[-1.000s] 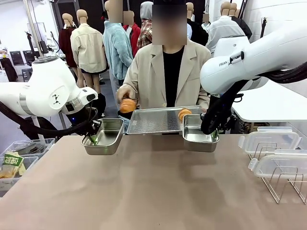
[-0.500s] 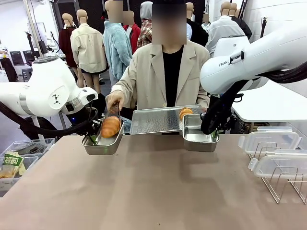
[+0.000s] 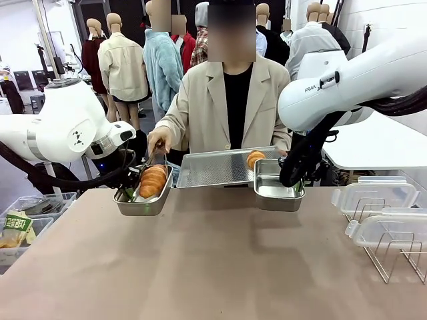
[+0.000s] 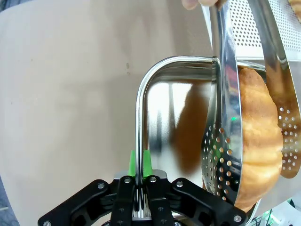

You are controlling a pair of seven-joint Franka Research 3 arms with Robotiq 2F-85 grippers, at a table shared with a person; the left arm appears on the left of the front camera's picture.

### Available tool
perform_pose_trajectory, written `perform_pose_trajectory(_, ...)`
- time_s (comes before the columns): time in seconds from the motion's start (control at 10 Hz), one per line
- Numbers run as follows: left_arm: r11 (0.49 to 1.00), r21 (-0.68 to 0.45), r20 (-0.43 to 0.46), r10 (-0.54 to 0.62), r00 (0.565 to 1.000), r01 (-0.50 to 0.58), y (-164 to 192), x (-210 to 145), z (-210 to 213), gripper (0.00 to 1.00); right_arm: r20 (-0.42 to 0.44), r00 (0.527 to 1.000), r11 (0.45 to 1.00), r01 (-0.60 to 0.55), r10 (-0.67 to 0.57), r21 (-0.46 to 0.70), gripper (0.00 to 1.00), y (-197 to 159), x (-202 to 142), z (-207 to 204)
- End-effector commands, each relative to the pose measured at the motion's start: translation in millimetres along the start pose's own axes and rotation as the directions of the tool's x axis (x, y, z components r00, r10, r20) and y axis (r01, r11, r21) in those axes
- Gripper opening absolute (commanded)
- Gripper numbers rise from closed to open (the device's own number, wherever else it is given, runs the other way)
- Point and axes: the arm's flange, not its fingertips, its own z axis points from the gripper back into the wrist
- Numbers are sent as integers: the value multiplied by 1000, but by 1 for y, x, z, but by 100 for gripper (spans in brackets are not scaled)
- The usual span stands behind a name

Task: Place the bread in airtight containers.
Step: Once an object is inside an Airtight Container , place the container in the center of the table.

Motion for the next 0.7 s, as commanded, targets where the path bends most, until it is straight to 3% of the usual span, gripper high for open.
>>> perform_pose_trajectory(0.0,1000,-2,17,-19,1000,19,3,3,3,0,19,1000,1000,-5,5,8,0,-1,-1,0)
perform_pose_trajectory(0.6,1000,-2,17,-19,1000,19,3,3,3,0,19,1000,1000,-5,5,8,0,-1,-1,0)
